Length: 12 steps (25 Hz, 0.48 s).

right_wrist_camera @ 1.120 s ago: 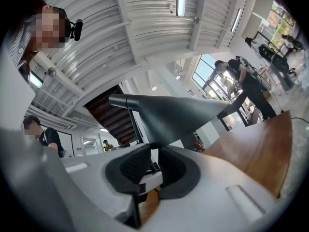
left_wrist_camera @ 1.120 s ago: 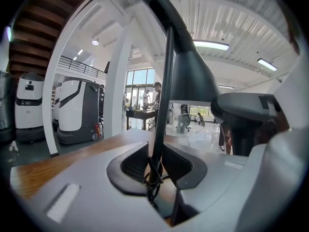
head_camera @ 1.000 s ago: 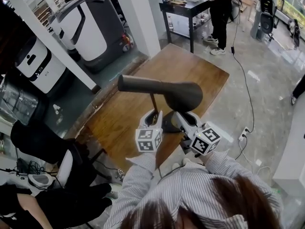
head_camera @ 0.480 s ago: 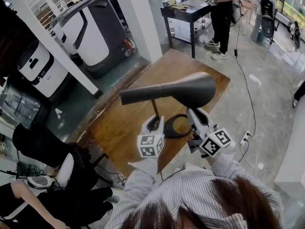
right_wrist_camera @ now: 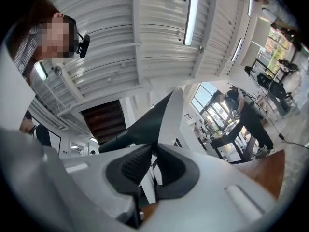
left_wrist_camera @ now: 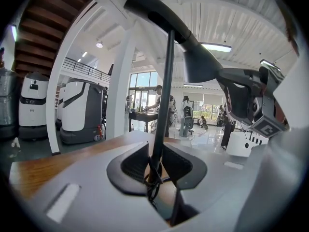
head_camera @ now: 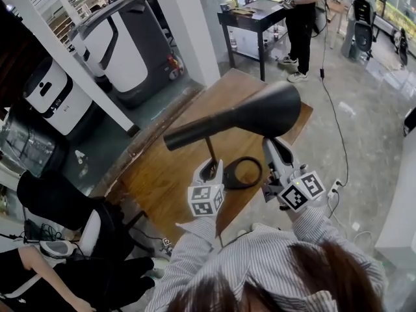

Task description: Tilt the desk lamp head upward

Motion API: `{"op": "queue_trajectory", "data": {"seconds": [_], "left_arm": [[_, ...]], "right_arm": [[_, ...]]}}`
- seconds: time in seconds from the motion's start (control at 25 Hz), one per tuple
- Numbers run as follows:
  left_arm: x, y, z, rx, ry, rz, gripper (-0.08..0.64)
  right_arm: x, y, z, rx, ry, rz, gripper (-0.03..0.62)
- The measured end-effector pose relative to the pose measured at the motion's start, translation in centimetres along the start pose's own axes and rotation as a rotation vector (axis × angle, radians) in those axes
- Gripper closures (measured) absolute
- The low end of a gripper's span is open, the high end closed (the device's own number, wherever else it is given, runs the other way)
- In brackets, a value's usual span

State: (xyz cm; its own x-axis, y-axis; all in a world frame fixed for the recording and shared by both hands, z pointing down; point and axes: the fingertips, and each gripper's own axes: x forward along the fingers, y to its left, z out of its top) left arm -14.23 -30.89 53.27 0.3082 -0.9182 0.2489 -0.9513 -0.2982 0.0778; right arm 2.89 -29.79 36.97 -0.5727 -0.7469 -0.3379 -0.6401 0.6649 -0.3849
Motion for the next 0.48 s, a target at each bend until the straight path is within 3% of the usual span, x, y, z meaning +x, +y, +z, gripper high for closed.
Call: {"op": "queue_trajectory", "data": {"seconds": [0.48], "left_arm": [[0.0, 0.0, -0.2, 0.013, -0.019, 0.014, 0.472]], "right_arm": [[1.2, 0.9, 4.9, -0.112, -0.058, 0.015, 0.555]]}}
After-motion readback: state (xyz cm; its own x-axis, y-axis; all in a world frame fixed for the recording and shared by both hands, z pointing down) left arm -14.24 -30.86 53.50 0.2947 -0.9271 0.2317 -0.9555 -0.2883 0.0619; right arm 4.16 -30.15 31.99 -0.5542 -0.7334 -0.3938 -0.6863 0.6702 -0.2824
